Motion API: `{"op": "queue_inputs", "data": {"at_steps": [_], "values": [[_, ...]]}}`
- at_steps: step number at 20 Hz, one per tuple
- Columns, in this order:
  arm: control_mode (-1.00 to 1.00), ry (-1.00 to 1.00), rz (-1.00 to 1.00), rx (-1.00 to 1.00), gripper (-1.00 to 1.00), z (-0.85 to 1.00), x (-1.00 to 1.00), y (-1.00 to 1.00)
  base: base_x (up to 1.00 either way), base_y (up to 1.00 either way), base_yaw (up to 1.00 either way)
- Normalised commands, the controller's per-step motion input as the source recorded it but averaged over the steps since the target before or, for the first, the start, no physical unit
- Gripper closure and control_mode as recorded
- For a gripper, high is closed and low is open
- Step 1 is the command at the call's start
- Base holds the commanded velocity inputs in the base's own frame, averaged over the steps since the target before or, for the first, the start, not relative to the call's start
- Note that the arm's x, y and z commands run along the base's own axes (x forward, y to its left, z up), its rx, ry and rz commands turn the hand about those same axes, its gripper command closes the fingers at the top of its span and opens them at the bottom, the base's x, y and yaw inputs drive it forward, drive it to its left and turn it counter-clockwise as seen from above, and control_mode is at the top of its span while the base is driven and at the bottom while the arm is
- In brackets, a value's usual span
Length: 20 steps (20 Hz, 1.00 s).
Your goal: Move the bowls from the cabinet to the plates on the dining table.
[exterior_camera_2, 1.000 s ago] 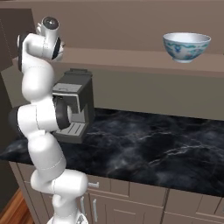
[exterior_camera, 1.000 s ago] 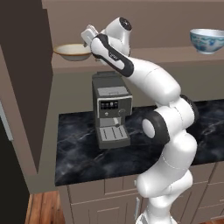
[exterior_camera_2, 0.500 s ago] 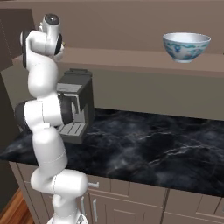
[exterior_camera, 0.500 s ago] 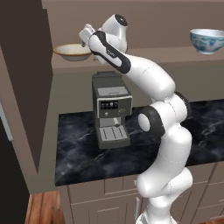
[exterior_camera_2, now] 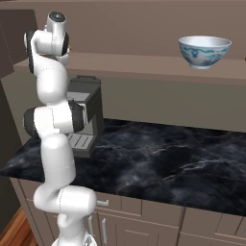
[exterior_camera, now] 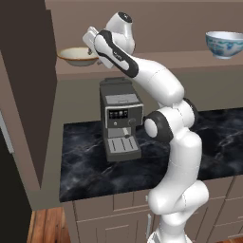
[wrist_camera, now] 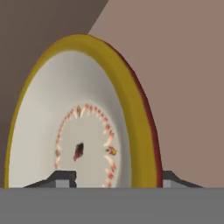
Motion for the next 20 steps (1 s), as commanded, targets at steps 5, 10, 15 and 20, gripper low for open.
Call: {"op": "queue_inputs", "data": {"at_steps": [5, 10, 15, 20], "values": [[-1.0, 0.0, 0.0, -0.01, 1.0, -0.62, 0.09, 0.12, 0.0, 0.0, 0.0], [-1.0, 0.0, 0.0, -0.02, 1.0, -0.62, 0.04, 0.08, 0.0, 0.0, 0.0], [-1.0, -0.05, -0.01, 0.01, 1.0, -0.36, -0.06, 0.01, 0.0, 0.0, 0.0], [-1.0, -0.09, -0.03, 0.07, 1.0, 0.1, -0.29, -0.16, 0.0, 0.0, 0.0]]}}
